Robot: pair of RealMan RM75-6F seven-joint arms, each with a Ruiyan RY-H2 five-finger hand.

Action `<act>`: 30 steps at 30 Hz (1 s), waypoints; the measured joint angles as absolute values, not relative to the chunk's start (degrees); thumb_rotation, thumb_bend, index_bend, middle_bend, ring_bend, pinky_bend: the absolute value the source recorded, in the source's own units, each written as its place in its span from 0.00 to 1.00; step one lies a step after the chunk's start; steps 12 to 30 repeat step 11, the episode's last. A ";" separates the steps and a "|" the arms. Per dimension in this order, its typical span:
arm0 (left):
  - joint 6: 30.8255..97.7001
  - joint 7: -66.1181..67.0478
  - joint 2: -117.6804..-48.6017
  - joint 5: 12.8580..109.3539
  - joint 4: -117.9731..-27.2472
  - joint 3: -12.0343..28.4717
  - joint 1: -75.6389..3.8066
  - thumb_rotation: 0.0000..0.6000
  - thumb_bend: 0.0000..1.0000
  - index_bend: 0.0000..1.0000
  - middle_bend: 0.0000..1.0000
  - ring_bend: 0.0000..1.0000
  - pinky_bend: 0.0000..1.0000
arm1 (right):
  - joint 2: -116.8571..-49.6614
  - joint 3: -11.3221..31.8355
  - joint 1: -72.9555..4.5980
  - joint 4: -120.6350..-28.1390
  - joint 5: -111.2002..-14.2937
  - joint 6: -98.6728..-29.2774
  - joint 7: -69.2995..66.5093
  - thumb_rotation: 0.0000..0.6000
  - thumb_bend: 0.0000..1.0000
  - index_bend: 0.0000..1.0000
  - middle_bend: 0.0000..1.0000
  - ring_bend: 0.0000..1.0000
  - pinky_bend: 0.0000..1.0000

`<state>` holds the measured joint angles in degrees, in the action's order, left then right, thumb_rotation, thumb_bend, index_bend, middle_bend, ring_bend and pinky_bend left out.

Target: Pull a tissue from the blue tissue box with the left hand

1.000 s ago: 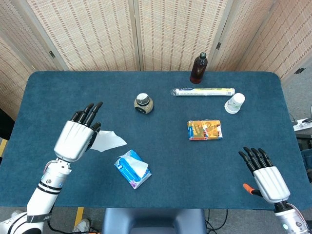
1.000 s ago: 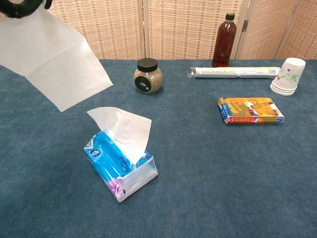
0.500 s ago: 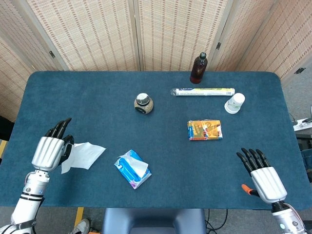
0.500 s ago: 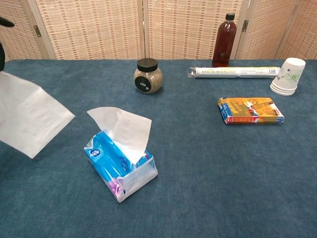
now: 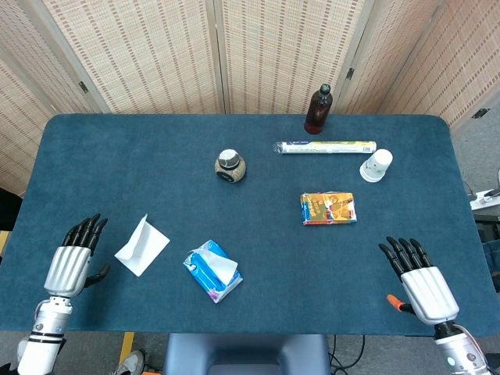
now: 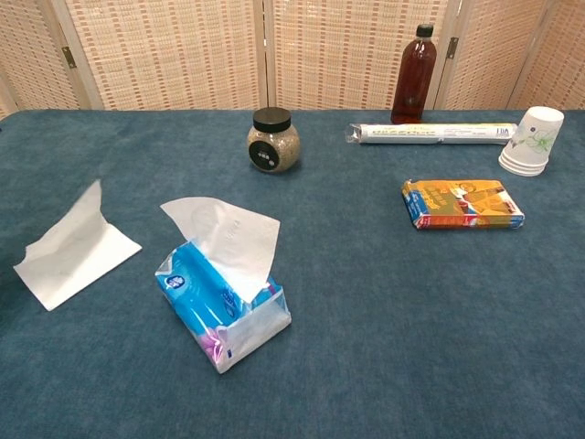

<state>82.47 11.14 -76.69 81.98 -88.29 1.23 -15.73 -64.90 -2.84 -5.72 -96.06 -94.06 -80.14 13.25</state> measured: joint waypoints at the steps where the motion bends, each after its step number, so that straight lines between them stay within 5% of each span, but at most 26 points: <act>1: 83.17 11.02 -76.75 82.31 -88.27 1.03 -15.26 1.00 0.31 0.01 0.00 0.00 0.13 | -64.89 -2.82 -5.72 -96.06 -94.03 -80.15 13.25 1.00 0.03 0.00 0.00 0.00 0.00; 11: 89.18 9.55 -77.64 85.34 -85.31 -0.68 -10.12 1.00 0.30 0.00 0.00 0.00 0.12 | -64.97 -2.84 -5.67 -96.04 -94.10 -80.32 13.62 1.00 0.03 0.00 0.00 0.00 0.00; 30: 89.18 9.55 -77.64 85.34 -85.31 -0.68 -10.12 1.00 0.30 0.00 0.00 0.00 0.12 | -64.97 -2.84 -5.67 -96.04 -94.10 -80.32 13.62 1.00 0.03 0.00 0.00 0.00 0.00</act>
